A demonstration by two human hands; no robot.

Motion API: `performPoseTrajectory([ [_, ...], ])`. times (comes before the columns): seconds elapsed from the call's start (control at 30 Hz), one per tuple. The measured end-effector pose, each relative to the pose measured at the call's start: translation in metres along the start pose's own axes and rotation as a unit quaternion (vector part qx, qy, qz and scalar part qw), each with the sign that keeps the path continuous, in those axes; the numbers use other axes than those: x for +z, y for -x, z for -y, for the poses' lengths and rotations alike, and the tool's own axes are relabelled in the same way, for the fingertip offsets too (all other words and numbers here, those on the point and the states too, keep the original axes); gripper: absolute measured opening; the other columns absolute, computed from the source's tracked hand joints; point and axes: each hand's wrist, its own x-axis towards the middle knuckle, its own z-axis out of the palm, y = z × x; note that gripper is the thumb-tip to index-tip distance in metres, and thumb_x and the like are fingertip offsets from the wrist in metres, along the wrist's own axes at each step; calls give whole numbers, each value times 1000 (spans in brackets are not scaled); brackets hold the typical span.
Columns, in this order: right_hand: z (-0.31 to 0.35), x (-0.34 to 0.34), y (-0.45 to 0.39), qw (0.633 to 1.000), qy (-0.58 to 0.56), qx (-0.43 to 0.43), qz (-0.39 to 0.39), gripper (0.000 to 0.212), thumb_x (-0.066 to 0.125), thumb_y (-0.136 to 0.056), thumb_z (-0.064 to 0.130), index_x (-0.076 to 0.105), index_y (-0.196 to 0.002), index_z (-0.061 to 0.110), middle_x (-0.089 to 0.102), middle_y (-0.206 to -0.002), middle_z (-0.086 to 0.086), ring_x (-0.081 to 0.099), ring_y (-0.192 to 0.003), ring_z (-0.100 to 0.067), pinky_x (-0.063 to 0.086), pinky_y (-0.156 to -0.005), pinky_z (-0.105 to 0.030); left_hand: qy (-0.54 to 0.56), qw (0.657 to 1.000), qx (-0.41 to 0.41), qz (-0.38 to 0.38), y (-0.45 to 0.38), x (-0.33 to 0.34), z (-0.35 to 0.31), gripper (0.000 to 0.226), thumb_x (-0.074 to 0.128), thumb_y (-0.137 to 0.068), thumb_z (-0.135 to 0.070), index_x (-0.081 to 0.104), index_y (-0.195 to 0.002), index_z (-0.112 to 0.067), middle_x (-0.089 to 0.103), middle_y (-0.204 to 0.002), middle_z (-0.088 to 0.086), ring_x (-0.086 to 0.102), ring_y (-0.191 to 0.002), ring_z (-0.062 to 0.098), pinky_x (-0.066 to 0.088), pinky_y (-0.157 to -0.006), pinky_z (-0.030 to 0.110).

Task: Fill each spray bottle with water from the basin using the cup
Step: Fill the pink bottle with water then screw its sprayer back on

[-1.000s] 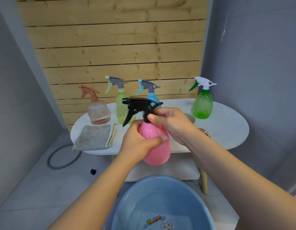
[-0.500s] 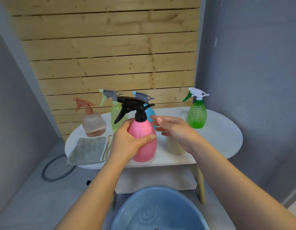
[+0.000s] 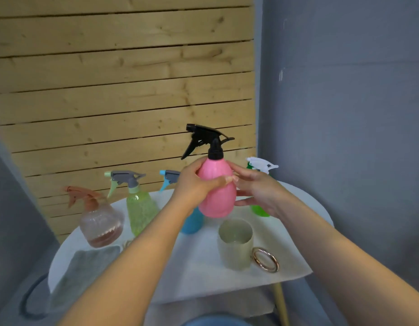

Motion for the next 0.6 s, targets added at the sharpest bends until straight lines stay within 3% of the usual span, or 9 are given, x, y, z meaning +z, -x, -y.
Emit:
performPoseTrajectory([
  [0.17,-25,-22,-32,998,4,5,-58,41,51,-97,17,48,-134,36,56,-132,1,58,-111,-21,53,-80,-31,-22,999,9,40,-38,26,24,44,84,-68,-22,59,-104,-31,62,-93,-16,58,-85,4,52,-71,21],
  [0.3,-56,-26,-50,997,-1,17,-70,42,50,-97,16,48,-134,36,53,-135,5,56,-109,-16,53,-81,-30,-27,999,-6,45,-52,38,57,45,84,-69,-21,61,-106,-29,65,-96,-12,59,-86,4,53,-78,29],
  [0.5,-89,-27,-65,996,0,45,-77,43,50,-97,15,48,-134,35,56,-131,3,59,-102,-17,52,-85,-36,-35,997,-31,53,-58,50,89,46,83,-70,-20,62,-111,-24,67,-104,-1,63,-96,20,53,-86,45],
  [0.6,-101,-30,-68,995,0,58,-81,43,51,-97,15,49,-133,36,56,-131,3,60,-106,-21,52,-90,-42,-40,997,-31,53,-58,56,99,48,83,-70,-21,61,-113,-27,67,-104,-2,63,-97,19,53,-88,45],
])
